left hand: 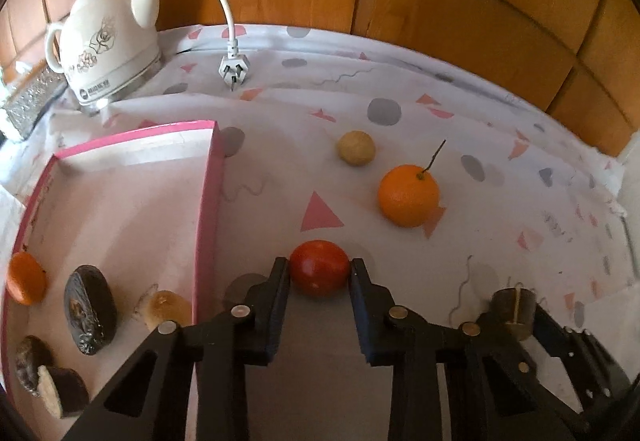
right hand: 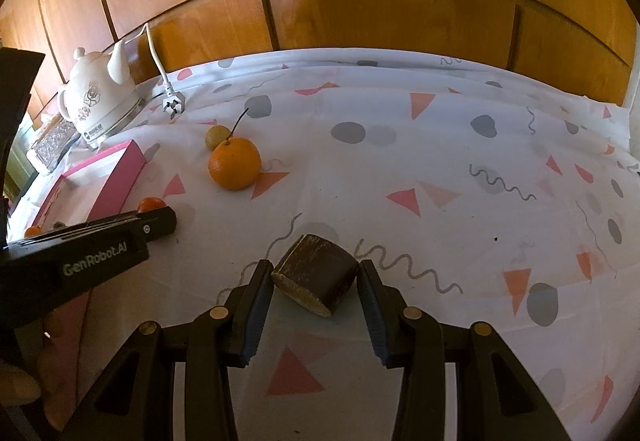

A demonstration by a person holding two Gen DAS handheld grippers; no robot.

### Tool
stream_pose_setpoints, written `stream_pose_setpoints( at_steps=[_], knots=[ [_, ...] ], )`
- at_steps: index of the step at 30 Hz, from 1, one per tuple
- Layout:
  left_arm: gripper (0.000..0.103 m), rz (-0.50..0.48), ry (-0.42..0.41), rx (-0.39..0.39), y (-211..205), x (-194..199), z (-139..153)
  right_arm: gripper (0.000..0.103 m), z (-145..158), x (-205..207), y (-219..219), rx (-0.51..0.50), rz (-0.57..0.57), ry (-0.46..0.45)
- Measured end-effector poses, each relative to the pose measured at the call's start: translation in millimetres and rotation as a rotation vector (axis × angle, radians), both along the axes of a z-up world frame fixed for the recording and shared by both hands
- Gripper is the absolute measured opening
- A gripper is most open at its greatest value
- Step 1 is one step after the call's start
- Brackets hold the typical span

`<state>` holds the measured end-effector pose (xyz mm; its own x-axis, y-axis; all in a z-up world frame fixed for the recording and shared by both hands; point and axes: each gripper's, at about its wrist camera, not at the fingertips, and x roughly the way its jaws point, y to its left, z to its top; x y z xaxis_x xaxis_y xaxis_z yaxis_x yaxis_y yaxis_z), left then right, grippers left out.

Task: Organize fruits
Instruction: 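Grasp the red tomato with the left gripper while the right holds the cylinder, then carry the tomato into the tray and open the left gripper while the right carries the cylinder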

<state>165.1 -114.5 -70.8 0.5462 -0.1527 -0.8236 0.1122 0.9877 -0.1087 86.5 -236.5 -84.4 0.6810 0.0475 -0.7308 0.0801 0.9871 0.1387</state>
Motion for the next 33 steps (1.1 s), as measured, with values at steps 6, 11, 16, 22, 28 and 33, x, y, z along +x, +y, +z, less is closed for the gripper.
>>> stream_pose_setpoints(
  at_steps=[6, 11, 16, 22, 28, 33],
  knots=[
    [0.029, -0.082, -0.058, -0.033, -1.3, -27.6, 15.2, 0.044, 2.4, -3.1, -0.6, -0.016, -0.004, 0.002],
    [0.029, -0.190, -0.072, -0.024, -17.2, -60.1, 15.4, 0.044, 5.1, -16.3, -7.2, -0.029, -0.013, 0.011],
    [0.029, -0.221, -0.043, -0.011, -25.5, -81.2, -2.3, 0.044, 9.1, -36.8, -20.8, -0.017, -0.036, 0.005],
    [0.030, -0.225, -0.096, -0.032, -25.9, -88.1, -11.1, 0.044, 3.8, -53.6, -33.1, -0.010, -0.073, -0.017],
    [0.030, -0.230, -0.116, -0.022, -25.9, -88.0, -14.6, 0.044, -6.2, -57.7, -37.1, 0.010, -0.089, -0.026],
    [0.030, -0.238, -0.131, -0.007, -27.6, -88.6, -16.8, 0.044, -7.8, -59.1, -38.4, 0.023, -0.095, -0.037]
  ],
)
